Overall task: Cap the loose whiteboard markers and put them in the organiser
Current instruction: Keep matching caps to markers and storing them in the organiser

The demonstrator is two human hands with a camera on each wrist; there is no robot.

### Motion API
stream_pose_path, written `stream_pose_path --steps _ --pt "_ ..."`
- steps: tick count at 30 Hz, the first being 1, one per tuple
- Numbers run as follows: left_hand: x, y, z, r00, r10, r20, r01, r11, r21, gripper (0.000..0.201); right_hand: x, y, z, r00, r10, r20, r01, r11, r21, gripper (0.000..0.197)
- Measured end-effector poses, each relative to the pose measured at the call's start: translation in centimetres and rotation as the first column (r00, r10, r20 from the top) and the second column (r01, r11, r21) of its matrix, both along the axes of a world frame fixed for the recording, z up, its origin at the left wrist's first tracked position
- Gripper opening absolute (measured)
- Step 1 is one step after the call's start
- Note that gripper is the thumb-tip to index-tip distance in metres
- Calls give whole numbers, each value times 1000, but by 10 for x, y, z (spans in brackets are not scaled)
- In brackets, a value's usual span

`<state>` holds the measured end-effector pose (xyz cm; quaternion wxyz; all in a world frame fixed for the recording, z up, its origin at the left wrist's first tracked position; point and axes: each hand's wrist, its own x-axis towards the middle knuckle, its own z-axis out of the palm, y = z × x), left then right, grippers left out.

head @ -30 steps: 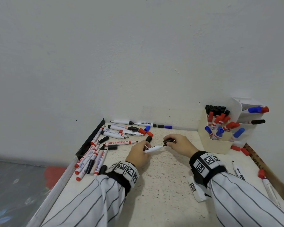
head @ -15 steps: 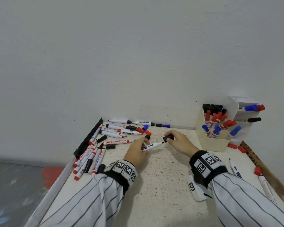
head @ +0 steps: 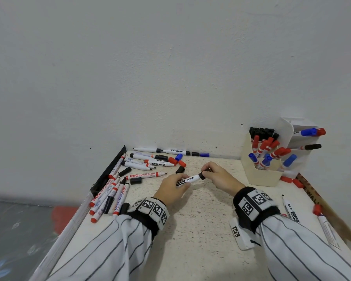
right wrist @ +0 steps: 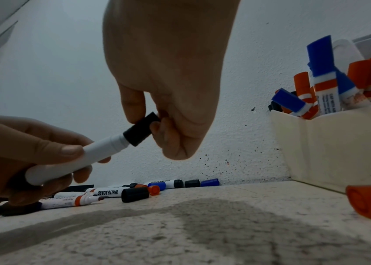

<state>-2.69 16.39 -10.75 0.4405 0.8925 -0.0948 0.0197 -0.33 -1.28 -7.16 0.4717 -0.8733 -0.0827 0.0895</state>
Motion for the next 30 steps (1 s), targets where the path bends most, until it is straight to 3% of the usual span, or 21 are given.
stream_pose_path --steps 4,19,28,30 --pt "2 1 -2 999 28 -28 -29 999 -33 27 -1 -2 1 1000 21 19 -22 999 40 10" --pt "0 1 0 999 28 -16 -29 996 -81 23 -6 -9 1 992 67 103 -61 997 -55 21" --pt "-2 1 3 1000 20 -19 -21 997 -76 20 -7 -2 4 1000 25 11 -25 999 -34 12" --pt "-4 0 5 1000 14 -12 -15 996 -83 20 -10 1 6 1000 17 2 -17 1000 -9 19"
